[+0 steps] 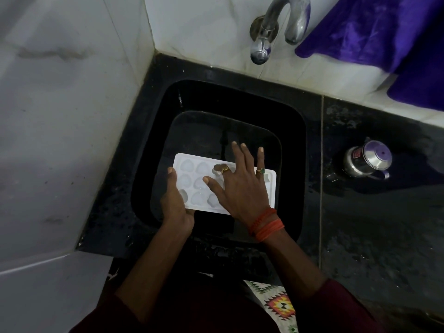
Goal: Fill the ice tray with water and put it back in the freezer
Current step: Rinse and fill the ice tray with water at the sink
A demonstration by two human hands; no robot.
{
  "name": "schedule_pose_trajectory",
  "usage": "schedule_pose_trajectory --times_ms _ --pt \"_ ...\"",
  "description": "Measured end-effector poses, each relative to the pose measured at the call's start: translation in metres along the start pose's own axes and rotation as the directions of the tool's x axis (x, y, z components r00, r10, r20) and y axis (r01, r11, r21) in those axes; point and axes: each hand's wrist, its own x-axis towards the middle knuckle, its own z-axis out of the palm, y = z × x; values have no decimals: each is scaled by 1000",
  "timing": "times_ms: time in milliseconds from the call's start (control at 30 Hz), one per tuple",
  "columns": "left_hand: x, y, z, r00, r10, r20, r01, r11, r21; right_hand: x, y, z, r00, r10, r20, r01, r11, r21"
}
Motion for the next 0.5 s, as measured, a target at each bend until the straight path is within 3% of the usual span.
schedule_pose_trajectory --times_ms 100,267,500 --pt "1 1 1 1000 -3 -20 3 1000 1 0 1 1 999 1 35 0 1000 -27" --pt "1 3 1 1000 -4 -17 4 1000 8 0 3 -1 998 -20 -52 18 999 -46" --pt "-1 6 6 999 -34 -40 33 999 -9 -1 2 -2 995 -22 98 31 994 -100"
